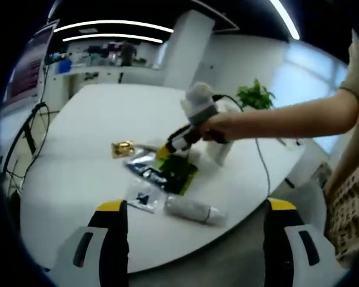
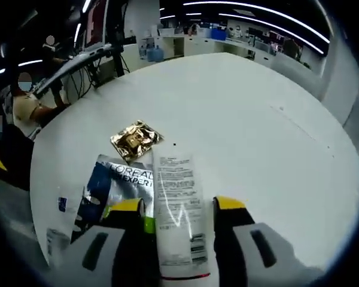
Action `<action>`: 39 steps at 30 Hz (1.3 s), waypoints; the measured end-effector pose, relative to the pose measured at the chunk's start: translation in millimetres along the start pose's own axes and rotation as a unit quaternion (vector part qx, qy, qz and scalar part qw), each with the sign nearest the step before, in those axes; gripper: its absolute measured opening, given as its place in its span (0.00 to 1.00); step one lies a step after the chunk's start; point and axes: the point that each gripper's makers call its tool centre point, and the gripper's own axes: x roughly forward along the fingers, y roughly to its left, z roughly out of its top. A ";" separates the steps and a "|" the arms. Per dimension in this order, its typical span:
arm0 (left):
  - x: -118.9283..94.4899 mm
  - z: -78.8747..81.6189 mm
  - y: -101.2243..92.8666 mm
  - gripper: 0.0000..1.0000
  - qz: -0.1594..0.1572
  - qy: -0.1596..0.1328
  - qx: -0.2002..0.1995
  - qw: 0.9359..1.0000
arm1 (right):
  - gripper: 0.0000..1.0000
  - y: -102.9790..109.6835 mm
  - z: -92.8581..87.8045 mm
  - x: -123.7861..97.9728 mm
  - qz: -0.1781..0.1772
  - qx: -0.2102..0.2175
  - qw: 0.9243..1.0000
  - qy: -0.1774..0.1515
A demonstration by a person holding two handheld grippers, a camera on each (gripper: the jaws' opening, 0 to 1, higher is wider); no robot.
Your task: Arrange the skincare products in the storage area until every visible bottle or jar stands upright without overlapping.
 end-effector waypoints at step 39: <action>-2.7 5.5 -4.8 0.91 -0.001 -0.013 0.010 1.000 | 0.29 26.7 52.5 -123.4 -0.005 0.063 0.981 -0.183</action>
